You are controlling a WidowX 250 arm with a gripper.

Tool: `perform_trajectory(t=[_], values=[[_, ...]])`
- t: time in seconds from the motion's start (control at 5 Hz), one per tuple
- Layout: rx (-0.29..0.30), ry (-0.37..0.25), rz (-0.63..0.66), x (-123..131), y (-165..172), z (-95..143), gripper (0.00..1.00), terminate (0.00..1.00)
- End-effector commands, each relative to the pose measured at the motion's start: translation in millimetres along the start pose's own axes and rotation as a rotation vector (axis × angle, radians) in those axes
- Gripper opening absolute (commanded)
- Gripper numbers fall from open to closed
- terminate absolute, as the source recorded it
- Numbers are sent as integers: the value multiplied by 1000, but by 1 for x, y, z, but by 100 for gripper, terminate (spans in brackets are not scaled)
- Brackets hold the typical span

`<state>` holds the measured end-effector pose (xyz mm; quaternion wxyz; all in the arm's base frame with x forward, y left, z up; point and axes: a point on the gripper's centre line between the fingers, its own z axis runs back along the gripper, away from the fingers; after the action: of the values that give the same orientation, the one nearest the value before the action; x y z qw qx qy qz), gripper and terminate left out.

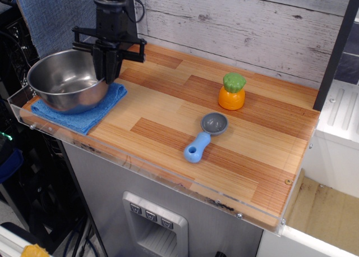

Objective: Move pot to left of orange/green shaker.

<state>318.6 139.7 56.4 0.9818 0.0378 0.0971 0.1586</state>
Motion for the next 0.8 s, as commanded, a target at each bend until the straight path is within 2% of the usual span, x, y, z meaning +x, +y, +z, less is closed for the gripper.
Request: perform_trajectory(t=[0.0, 0.2, 0.6], values=[[-59, -173, 1, 11, -7, 60, 0, 0], [-80, -160, -93, 24, -43, 64, 0, 0], [-55, -143, -251, 30, -127, 63, 0, 0]])
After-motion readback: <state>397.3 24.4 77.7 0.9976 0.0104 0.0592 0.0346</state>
